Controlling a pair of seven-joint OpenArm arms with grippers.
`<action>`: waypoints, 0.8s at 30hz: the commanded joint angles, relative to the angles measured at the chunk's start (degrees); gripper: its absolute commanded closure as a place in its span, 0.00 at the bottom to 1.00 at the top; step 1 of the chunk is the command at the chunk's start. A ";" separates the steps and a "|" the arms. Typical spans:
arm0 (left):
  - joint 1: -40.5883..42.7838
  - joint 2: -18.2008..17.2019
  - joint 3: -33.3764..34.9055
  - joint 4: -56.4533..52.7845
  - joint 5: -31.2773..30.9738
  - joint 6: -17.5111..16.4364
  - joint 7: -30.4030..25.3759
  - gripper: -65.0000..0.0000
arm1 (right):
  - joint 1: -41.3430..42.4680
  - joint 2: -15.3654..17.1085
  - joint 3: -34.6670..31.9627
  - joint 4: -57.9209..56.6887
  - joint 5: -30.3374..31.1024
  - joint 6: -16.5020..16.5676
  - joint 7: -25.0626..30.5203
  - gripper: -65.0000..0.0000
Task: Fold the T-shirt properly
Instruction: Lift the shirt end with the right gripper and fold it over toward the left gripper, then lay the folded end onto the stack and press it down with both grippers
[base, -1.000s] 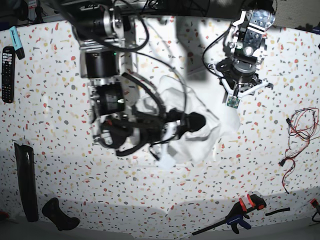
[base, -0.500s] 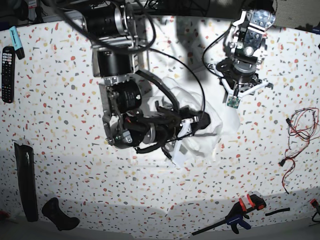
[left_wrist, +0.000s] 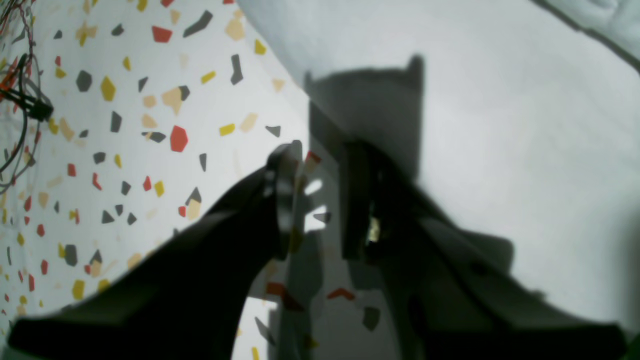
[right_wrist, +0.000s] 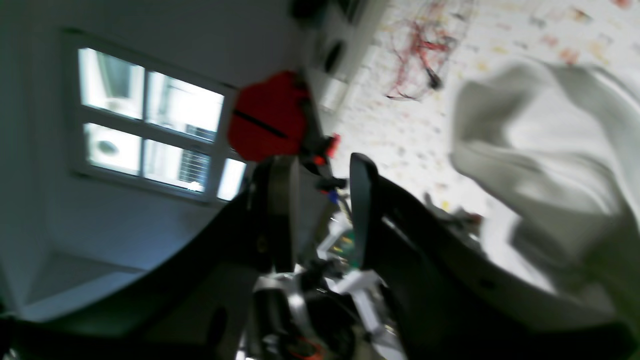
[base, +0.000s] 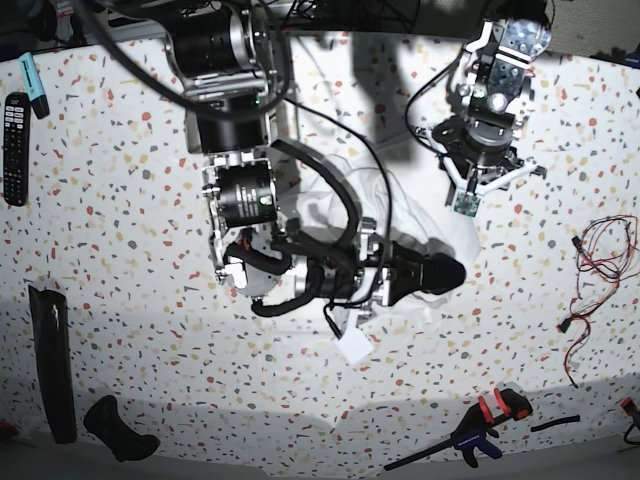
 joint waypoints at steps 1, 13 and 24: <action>-0.20 -0.09 -0.02 0.63 0.85 -0.31 0.61 0.76 | 2.05 -0.42 0.04 0.92 2.51 0.28 0.66 0.73; -1.46 -1.51 -0.13 1.51 12.20 0.98 4.50 0.76 | 7.89 -0.42 0.09 15.63 -22.75 0.28 2.99 0.76; -1.38 -1.51 -0.11 17.57 13.27 1.25 7.23 0.76 | 7.08 8.94 4.79 23.12 -39.41 0.28 5.70 0.80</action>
